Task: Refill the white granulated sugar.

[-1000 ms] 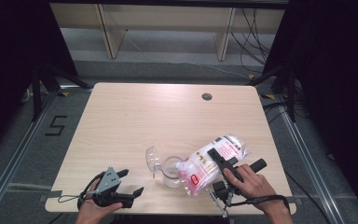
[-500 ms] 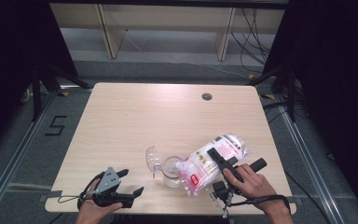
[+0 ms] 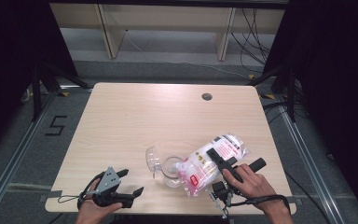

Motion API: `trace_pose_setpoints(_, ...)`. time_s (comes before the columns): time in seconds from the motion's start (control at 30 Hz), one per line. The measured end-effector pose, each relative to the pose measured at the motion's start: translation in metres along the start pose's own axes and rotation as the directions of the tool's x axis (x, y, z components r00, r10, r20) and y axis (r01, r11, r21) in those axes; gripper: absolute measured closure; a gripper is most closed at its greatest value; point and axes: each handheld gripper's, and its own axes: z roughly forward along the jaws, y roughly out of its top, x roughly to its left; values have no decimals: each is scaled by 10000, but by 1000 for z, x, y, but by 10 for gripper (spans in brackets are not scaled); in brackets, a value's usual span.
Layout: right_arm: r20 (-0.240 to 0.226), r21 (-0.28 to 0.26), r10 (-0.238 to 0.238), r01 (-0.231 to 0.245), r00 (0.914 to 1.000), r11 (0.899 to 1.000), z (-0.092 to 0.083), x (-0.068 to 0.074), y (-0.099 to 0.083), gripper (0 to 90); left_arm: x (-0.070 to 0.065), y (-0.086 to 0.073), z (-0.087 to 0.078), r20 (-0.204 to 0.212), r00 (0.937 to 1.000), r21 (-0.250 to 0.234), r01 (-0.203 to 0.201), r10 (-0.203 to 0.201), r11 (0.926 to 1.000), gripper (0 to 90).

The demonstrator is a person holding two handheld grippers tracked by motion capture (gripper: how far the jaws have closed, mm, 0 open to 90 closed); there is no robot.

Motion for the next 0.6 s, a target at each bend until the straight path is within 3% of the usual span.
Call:
trace_pose_setpoints(0.17, 59, -38, -96, 97, 9999, 9999, 0, -1, -1, 541, 0, 0, 0, -22, 10000, 61, 44, -44, 10000, 157)
trace_pose_setpoints(0.2, 70, -59, -121, 122, 9999, 9999, 0, -2, -1, 541, 2, 0, -1, 5, 9996, 105, -288, 288, 9995, 158)
trace_pose_setpoints(0.23, 65, -34, -71, 72, 10000, 10000, 0, -1, -1, 541, 2, 0, -1, 9, 9996, 96, -297, 297, 9995, 158)
trace_pose_setpoints(0.33, -22, 4, -164, 164, 9999, 9999, 0, -2, -1, 542, 2, 0, -1, 1, 9996, 93, -278, 278, 9996, 158)
trace_pose_setpoints(0.37, -30, 8, -149, 149, 9999, 9999, 0, -2, -1, 542, 0, 0, -1, -41, 10000, 117, 16, -15, 9999, 158)
trace_pose_setpoints(0.57, 81, -7, -100, 100, 9999, 9999, 0, -2, 0, 543, 0, 0, 0, -17, 10000, 21, 5, -5, 10000, 157)
trace_pose_setpoints(0.6, 127, -16, -412, 413, 9991, 9991, 0, -3, 0, 543, 1, 0, 0, -22, 9999, 68, -108, 108, 9999, 158)
